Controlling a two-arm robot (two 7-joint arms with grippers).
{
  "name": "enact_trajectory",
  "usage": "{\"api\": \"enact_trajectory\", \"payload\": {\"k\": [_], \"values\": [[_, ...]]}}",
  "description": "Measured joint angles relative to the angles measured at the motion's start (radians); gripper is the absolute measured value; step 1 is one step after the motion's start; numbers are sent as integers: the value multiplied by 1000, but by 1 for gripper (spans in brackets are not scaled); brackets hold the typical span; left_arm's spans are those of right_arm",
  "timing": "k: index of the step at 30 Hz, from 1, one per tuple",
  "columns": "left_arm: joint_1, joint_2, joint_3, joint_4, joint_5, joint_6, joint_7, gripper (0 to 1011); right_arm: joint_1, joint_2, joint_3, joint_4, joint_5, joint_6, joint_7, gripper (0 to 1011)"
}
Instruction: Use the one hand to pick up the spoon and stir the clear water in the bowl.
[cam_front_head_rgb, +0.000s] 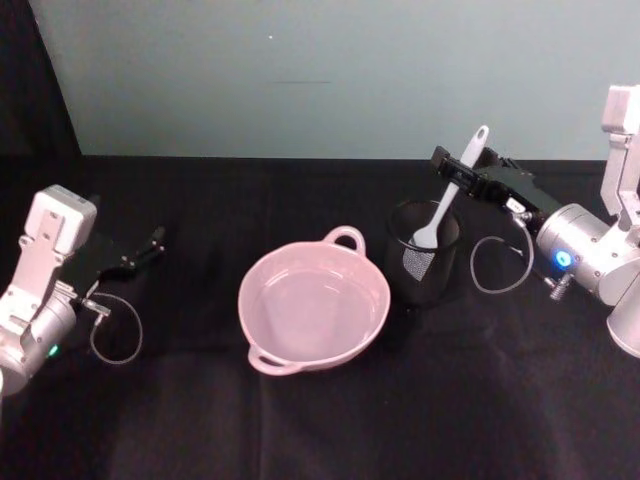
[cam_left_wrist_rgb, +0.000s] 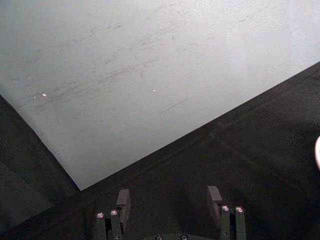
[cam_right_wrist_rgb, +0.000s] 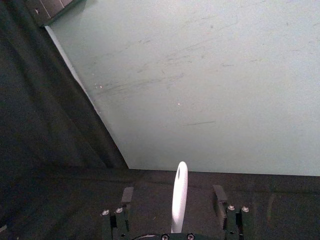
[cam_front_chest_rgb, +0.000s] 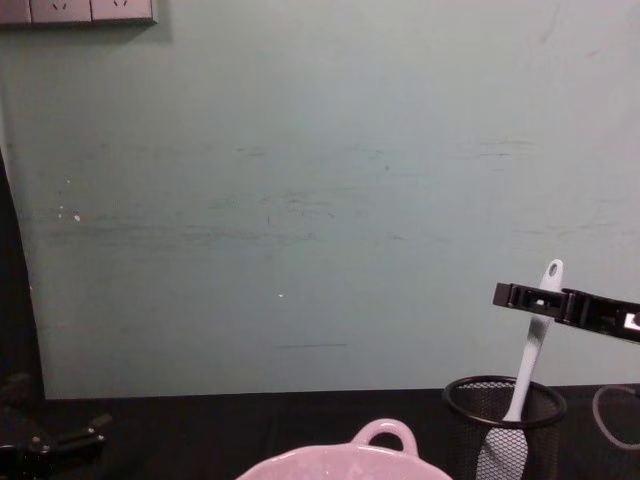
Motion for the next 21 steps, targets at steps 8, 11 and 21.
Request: {"api": "enact_trajectory", "payload": {"k": [8, 11, 21], "values": [[0, 0, 0, 0, 0, 0, 0, 1011, 0, 1, -1, 0, 2, 1, 0, 812], [0, 0, 0, 0, 0, 0, 0, 1011, 0, 1, -1, 0, 2, 1, 0, 716], [0, 0, 0, 0, 0, 0, 0, 1011, 0, 2, -1, -1, 3, 3, -1, 393]]}}
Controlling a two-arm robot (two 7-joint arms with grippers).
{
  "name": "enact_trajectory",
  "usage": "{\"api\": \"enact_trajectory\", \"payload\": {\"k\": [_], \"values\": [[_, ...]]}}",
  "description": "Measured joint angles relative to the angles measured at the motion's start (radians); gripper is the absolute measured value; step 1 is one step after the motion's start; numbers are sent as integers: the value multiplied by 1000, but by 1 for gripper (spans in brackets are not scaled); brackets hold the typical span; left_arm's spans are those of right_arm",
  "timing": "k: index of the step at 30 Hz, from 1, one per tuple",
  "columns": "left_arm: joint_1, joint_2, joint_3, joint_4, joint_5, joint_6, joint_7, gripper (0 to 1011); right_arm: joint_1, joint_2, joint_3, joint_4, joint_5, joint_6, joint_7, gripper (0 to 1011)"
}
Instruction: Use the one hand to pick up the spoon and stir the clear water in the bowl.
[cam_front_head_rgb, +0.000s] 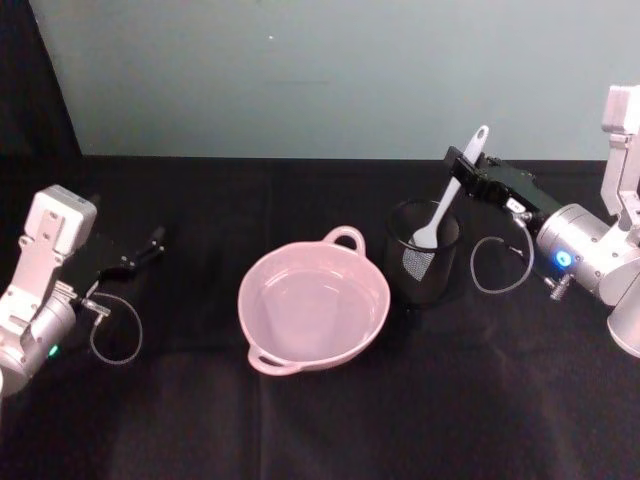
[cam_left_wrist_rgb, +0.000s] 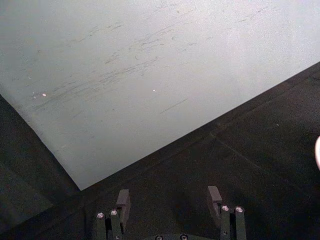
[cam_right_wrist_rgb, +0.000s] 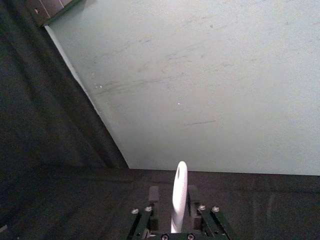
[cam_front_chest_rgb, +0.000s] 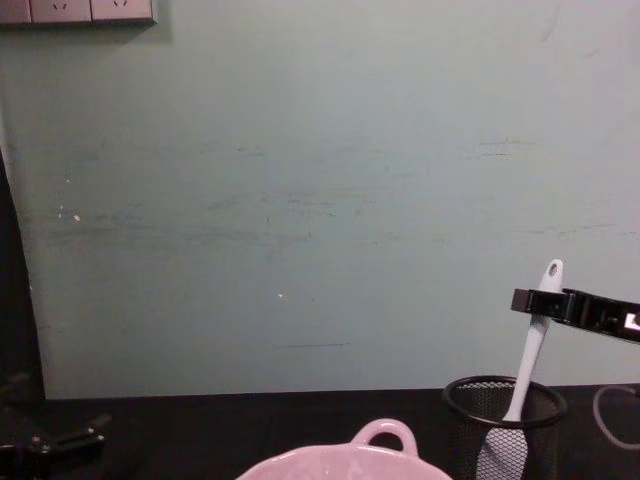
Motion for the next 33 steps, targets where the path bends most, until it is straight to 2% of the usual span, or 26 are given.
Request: {"api": "enact_trajectory", "payload": {"k": [3, 6, 10, 21, 28, 33], "values": [[0, 0, 0, 0, 0, 0, 0, 1011, 0, 0, 0, 0, 0, 0, 0, 314], [0, 0, 0, 0, 0, 0, 0, 1011, 0, 0, 0, 0, 1, 0, 0, 192], [0, 0, 0, 0, 0, 0, 0, 1011, 0, 0, 0, 0, 1, 0, 0, 122], [0, 0, 0, 0, 0, 0, 0, 1011, -6, 2, 3, -10, -1, -5, 3, 116], [0, 0, 0, 0, 0, 0, 0, 1011, -40, 19, 20, -89, -10, -21, 19, 116], [0, 0, 0, 0, 0, 0, 0, 1011, -68, 46, 27, -187, -37, -26, 15, 116]]}}
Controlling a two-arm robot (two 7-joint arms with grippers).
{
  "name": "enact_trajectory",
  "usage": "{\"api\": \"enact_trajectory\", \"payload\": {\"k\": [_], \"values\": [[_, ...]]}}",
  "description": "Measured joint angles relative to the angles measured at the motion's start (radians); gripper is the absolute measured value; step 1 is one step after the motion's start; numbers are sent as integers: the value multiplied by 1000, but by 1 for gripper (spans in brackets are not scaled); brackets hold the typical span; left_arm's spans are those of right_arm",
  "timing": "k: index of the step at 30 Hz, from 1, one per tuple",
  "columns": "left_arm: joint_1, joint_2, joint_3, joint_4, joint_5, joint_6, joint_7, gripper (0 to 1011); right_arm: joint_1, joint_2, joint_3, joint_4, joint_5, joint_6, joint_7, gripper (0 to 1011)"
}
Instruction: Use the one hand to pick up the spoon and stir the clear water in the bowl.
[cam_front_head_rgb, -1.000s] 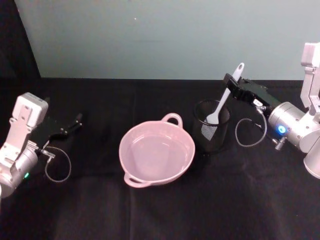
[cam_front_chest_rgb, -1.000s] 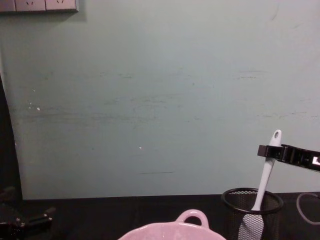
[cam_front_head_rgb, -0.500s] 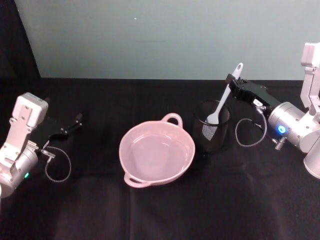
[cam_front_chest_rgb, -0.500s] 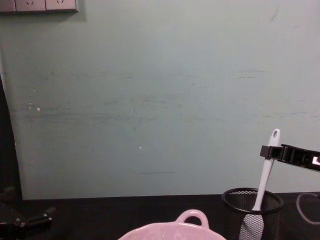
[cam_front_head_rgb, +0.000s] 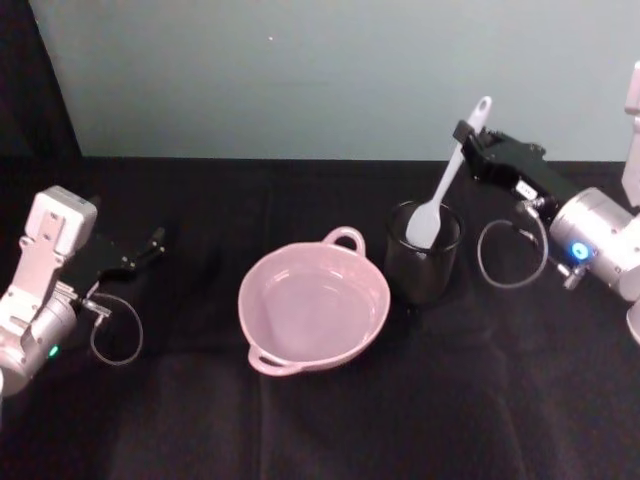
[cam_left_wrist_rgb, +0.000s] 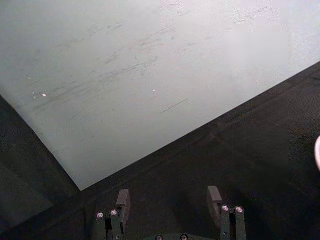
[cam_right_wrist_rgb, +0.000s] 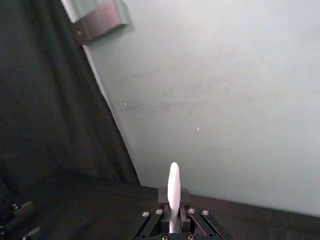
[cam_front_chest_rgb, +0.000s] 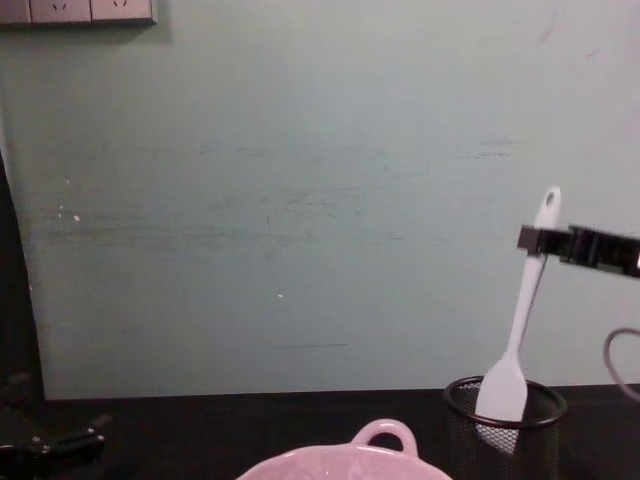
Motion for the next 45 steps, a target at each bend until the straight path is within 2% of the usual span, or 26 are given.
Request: {"api": "enact_trajectory", "payload": {"k": [1, 2, 11, 16, 22, 28, 36, 45], "values": [[0, 0, 0, 0, 0, 0, 0, 1011, 0, 0, 0, 0, 0, 0, 0, 114], [0, 0, 0, 0, 0, 0, 0, 1011, -5, 15, -3, -36, -26, 0, -5, 116], [0, 0, 0, 0, 0, 0, 0, 1011, 7, 78, -13, -144, -113, 38, 3, 116], [0, 0, 0, 0, 0, 0, 0, 1011, 19, 105, -4, -178, -128, 59, 24, 114], [0, 0, 0, 0, 0, 0, 0, 1011, 39, 126, 5, -184, -119, 78, 68, 116], [0, 0, 0, 0, 0, 0, 0, 1011, 80, 137, -11, -159, -97, 93, 122, 116], [0, 0, 0, 0, 0, 0, 0, 1011, 140, 142, -65, -159, -67, 116, 184, 116], [0, 0, 0, 0, 0, 0, 0, 1011, 156, 127, -131, -206, -34, 134, 210, 116]]}}
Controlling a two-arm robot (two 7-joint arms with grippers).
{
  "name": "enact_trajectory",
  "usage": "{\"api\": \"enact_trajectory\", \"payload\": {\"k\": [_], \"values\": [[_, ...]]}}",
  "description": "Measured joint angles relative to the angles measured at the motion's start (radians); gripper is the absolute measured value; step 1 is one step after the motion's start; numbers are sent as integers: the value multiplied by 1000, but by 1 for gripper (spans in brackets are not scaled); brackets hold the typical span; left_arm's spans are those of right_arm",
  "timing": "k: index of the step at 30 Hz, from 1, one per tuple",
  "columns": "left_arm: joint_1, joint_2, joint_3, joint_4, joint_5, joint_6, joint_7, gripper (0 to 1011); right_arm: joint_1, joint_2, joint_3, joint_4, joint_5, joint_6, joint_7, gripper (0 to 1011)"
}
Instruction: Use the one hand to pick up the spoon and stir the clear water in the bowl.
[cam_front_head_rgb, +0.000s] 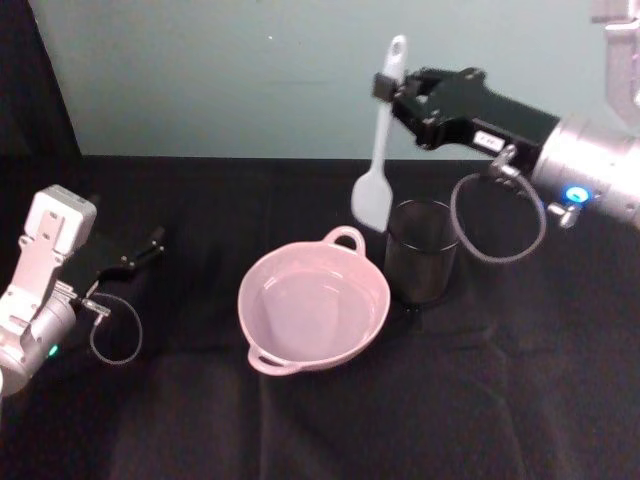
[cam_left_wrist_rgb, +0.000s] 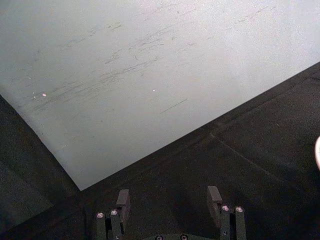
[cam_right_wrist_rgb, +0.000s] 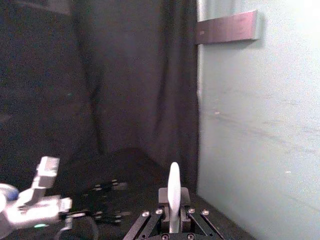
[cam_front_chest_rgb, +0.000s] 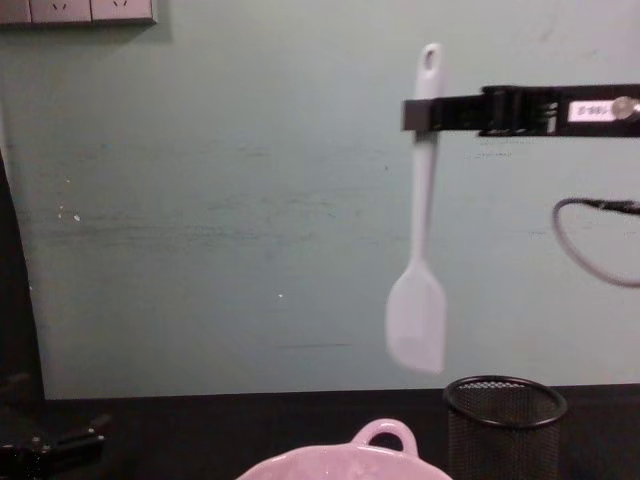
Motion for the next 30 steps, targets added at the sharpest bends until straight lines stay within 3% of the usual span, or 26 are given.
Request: {"api": "enact_trajectory", "payload": {"k": [8, 16, 22, 30], "values": [[0, 0, 0, 0, 0, 0, 0, 1011, 0, -20, -68, 18, 9, -14, 20, 116], [0, 0, 0, 0, 0, 0, 0, 1011, -3, -46, -115, 101, 4, -98, 62, 114], [0, 0, 0, 0, 0, 0, 0, 1011, -3, -60, -142, 157, -54, -202, 93, 116], [0, 0, 0, 0, 0, 0, 0, 1011, -10, -84, -162, 205, -105, -264, 119, 116]]}}
